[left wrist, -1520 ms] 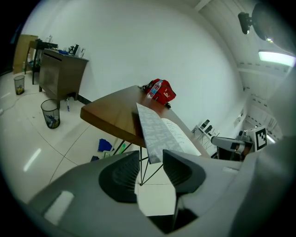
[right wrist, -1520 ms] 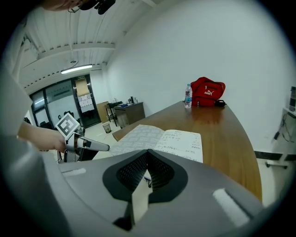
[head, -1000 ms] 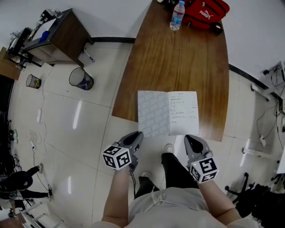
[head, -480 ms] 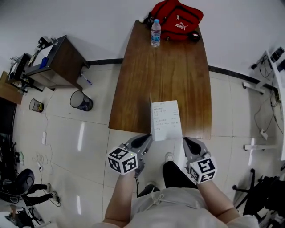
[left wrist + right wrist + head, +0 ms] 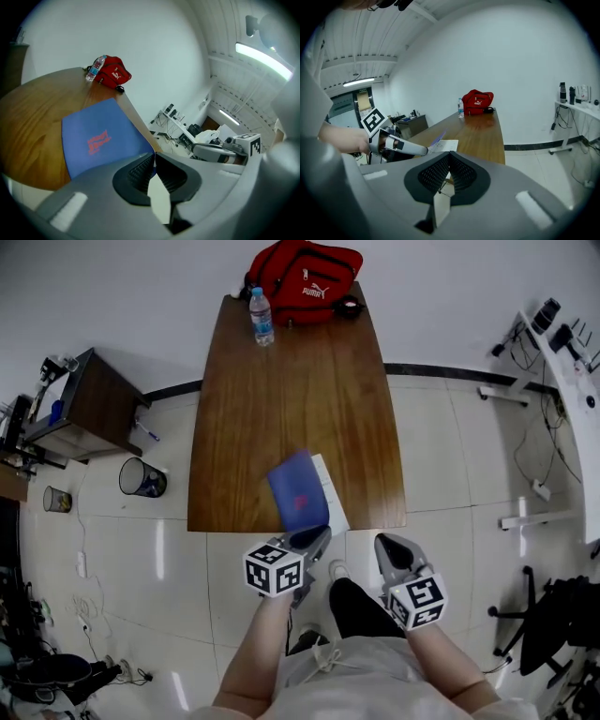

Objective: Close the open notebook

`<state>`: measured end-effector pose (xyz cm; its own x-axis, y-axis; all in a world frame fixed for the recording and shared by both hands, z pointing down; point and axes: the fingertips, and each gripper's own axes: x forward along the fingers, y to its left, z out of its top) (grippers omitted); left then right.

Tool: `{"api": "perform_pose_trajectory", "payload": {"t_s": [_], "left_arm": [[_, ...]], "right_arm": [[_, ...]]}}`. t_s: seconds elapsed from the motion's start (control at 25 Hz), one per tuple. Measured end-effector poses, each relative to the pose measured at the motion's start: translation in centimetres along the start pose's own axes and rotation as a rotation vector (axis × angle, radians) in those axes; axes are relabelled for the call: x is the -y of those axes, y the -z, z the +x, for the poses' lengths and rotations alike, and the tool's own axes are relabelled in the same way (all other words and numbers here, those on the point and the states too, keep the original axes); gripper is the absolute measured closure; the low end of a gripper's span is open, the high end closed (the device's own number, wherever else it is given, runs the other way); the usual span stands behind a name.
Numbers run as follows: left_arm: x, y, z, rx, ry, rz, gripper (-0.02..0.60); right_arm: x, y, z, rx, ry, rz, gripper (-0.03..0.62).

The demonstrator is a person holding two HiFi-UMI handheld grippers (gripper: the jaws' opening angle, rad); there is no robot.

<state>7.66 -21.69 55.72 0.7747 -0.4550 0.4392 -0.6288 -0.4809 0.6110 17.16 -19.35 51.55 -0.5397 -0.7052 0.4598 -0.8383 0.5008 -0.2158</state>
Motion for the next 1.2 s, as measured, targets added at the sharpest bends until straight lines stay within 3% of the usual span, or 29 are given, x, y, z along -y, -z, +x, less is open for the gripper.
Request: {"api": "perform_pose_trajectory", "payload": {"t_s": [0.12, 0.36, 0.64, 0.92, 1.2], "left_arm": [[-0.7, 1.5, 2.8, -0.086, -0.020, 0.044, 0.554], [-2.4, 4.8, 5.4, -0.263, -0.104, 0.203, 0.549], [-2.8, 5.2, 5.7, -0.222, -0.125, 0.179, 0.516], [2.1, 0.5, 1.0, -0.033, -0.108, 0.231, 0.396], [8.1, -4.5, -12.2, 0.303, -0.155, 0.341, 0.398]], "right_arm": [[1.7, 1.1, 0.1, -0.017, 0.012, 0.017, 0.591], [3.8, 3.4, 1.2, -0.064, 0.007, 0.022, 0.591], [3.2, 3.9, 2.1, -0.070, -0.016, 0.013, 0.591], [0.4, 1.5, -0.1, 0.003, -0.008, -0.015, 0.591], [-6.0, -1.1, -4.4, 0.108, 0.010, -0.066, 0.591]]}}
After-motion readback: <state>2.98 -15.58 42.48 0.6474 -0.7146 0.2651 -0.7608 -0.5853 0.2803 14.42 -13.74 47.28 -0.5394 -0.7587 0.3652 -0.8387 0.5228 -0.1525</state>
